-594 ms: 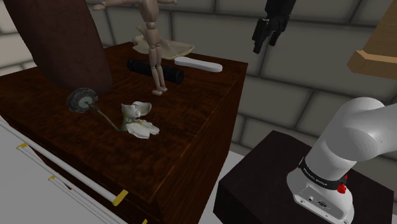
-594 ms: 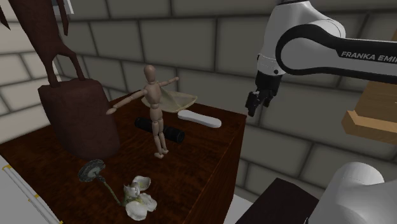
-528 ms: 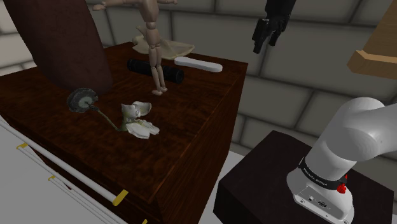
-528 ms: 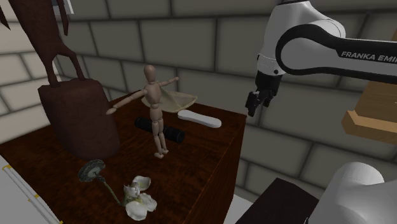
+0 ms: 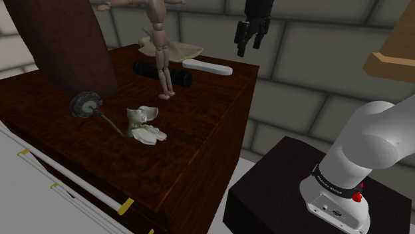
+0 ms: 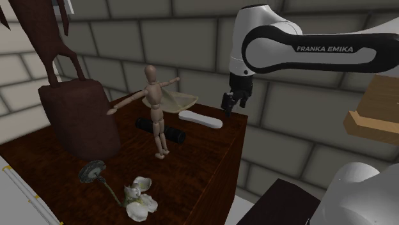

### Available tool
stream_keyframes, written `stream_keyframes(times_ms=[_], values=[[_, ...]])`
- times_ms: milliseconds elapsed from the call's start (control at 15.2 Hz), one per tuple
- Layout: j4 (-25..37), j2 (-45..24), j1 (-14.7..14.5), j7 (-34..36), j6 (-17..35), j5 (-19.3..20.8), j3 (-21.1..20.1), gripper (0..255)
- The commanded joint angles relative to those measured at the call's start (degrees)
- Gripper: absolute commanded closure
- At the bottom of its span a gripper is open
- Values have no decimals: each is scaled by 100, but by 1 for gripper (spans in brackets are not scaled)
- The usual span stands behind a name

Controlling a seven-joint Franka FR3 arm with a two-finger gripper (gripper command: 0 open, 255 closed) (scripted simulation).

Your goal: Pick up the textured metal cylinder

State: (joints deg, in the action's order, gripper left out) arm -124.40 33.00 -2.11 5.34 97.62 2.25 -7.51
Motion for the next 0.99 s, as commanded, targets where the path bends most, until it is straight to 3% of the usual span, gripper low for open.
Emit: stream_keyframes(times_ms=[0,924], values=[[313,-432,-60,33,60,-51,-117,0],[3094,-3420,-532,339,-157,80,-916,0]])
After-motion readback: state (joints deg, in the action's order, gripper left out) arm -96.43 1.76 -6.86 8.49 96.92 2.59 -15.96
